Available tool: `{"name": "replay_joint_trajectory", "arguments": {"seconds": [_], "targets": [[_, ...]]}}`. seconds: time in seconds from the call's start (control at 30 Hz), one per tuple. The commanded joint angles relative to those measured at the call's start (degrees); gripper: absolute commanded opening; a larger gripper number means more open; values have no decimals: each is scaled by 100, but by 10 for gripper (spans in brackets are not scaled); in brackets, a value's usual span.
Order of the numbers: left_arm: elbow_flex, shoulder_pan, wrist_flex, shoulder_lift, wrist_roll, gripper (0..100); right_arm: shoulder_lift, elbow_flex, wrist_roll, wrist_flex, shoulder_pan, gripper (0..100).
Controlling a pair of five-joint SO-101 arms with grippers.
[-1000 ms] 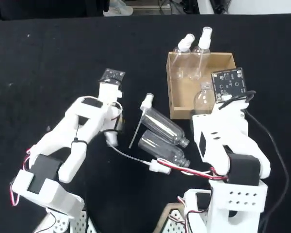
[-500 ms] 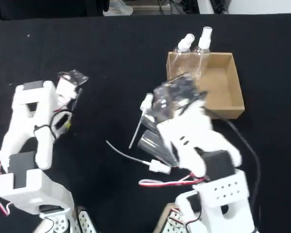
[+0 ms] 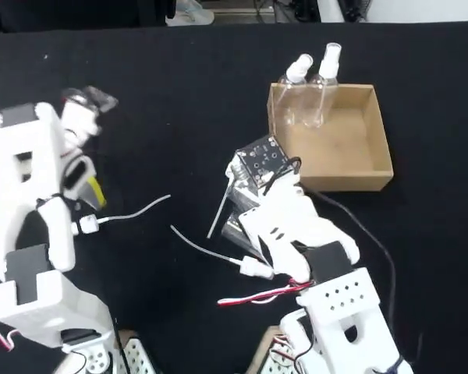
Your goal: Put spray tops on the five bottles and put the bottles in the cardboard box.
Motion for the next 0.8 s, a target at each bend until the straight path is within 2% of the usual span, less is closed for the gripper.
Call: {"name": "replay_joint_trajectory", "arguments": {"seconds": [0.0,0.1,0.23,0.4,0.47,0.6,0.7,0.77], "targets": [[-681,-699,738,-114,2101,245,-119,-57,-26,-141,-53,10],[-215,-1103,378,-237,3156,249,-119,-66,-18,-141,-53,10],[840,-1147,149,-791,3947,250,-119,-57,-9,-141,-62,10],[2791,-1051,-1266,-2286,4484,251,-119,-48,9,-114,-62,10],[3380,-866,-1600,-2884,4949,251,-119,-48,18,-114,-62,10],[3802,-444,-1679,-3666,6101,288,-119,-48,18,-105,-62,10],[3855,-382,-1679,-3763,7165,366,-119,-48,18,-97,-53,10],[3952,-374,-1732,-3710,7780,378,-119,-48,18,-97,-44,10]]}}
